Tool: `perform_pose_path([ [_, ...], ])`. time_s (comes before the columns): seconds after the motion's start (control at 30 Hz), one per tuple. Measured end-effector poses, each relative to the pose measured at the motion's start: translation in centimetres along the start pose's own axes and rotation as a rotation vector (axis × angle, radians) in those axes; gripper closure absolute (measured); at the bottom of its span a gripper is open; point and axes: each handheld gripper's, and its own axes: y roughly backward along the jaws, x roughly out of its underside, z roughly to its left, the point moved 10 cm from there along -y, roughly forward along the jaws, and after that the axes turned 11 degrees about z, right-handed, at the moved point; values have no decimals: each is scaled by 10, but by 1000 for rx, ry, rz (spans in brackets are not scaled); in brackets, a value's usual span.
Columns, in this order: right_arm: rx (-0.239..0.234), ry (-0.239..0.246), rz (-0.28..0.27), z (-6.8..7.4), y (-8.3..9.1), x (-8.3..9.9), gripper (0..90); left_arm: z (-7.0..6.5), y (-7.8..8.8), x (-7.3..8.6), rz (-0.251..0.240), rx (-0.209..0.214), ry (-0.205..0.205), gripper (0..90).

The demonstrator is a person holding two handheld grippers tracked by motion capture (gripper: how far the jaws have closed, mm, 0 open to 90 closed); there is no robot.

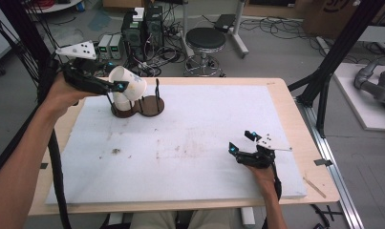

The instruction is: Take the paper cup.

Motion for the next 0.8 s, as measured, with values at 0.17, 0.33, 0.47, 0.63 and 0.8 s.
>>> perform_pose_path([
  [0.17, 0, -5, 1, 0, 0, 0, 157, -10, -7, 5, -21, 25, 2, 340],
  [0.33, 2, -2, 2, 0, 0, 0, 158, -23, -18, 9, -52, 61, 4, 340],
  [0.47, 2, -2, -1, 0, 0, 0, 158, -33, -25, 13, -81, 91, 14, 341],
  [0.63, 5, 0, -1, 0, 0, 0, 158, -38, -33, 18, -100, 113, 26, 341],
  [0.8, 2, -3, 1, 0, 0, 0, 157, -45, -36, 24, -131, 132, 34, 340],
])
